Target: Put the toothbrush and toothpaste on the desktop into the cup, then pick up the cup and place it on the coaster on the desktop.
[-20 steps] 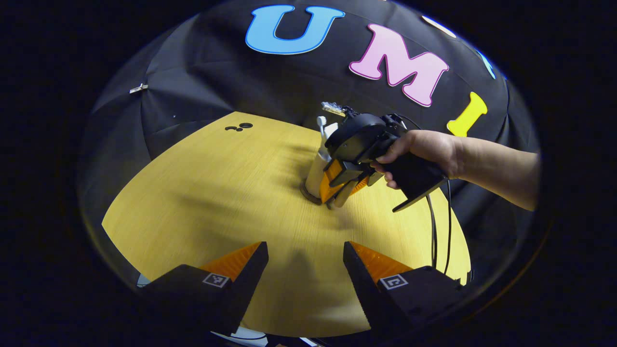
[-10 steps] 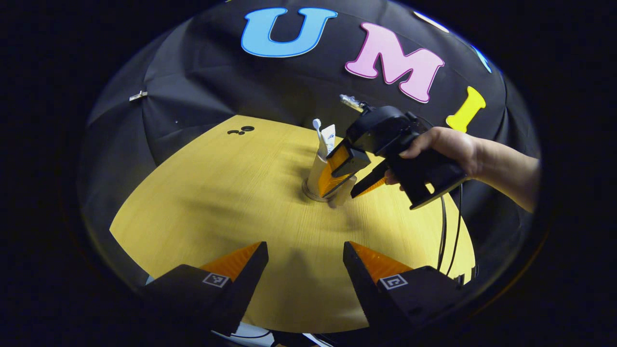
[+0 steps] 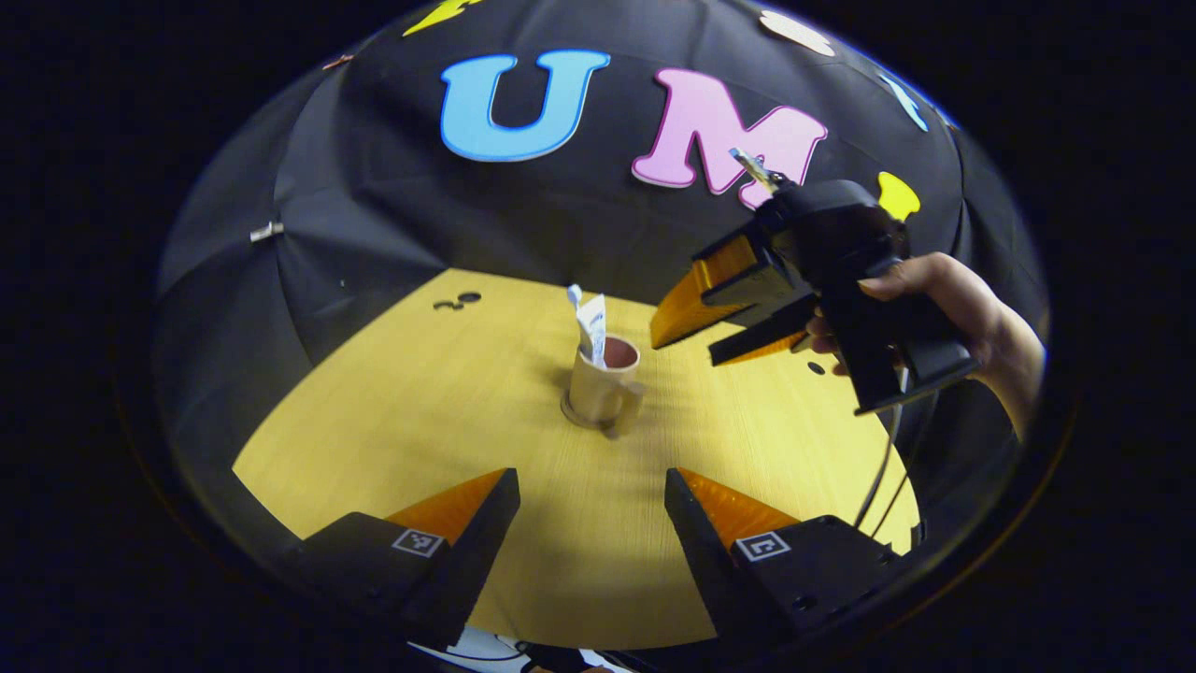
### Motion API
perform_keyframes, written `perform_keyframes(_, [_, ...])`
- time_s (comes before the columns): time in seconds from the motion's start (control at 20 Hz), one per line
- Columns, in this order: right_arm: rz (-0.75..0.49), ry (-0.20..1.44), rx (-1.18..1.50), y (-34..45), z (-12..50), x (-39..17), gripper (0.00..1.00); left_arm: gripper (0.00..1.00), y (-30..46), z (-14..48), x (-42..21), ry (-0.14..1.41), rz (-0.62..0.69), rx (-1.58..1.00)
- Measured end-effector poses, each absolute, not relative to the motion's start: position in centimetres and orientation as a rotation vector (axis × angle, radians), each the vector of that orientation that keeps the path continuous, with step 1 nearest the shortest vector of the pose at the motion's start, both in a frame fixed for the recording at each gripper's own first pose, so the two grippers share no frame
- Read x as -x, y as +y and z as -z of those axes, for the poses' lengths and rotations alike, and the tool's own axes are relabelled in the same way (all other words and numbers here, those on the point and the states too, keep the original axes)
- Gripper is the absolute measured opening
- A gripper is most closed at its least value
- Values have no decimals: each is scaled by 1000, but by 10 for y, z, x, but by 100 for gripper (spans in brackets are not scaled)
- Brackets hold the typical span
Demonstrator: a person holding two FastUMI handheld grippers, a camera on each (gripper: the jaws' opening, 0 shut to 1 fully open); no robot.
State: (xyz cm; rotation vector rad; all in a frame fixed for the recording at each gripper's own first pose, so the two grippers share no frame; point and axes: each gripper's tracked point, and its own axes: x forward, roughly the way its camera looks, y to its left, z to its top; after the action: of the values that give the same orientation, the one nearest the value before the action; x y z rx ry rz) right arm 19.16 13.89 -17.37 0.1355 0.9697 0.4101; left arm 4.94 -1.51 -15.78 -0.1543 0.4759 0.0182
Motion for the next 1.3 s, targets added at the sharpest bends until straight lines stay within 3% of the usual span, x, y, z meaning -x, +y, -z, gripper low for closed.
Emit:
perform_keyframes(0.25, [-286, 656, -139, 95, 99, -170, 98, 98, -35, 104, -49, 305, -14, 161])
perform_keyframes(0.4, [-192, 567, -188, 77, 80, -139, 98, 98, -27, 56, -44, 163, 29, 146])
perform_keyframes(0.65, [-11, 374, -199, 48, 51, -73, 98, 97, -4, 17, -18, 123, 105, 135])
perform_keyframes(1.05, [172, 361, -202, 39, 82, 39, 98, 98, 35, 34, 31, 122, 156, 113])
perform_keyframes(1.3, [161, 326, -255, 62, 84, 76, 98, 98, 47, 38, 49, 124, 148, 115])
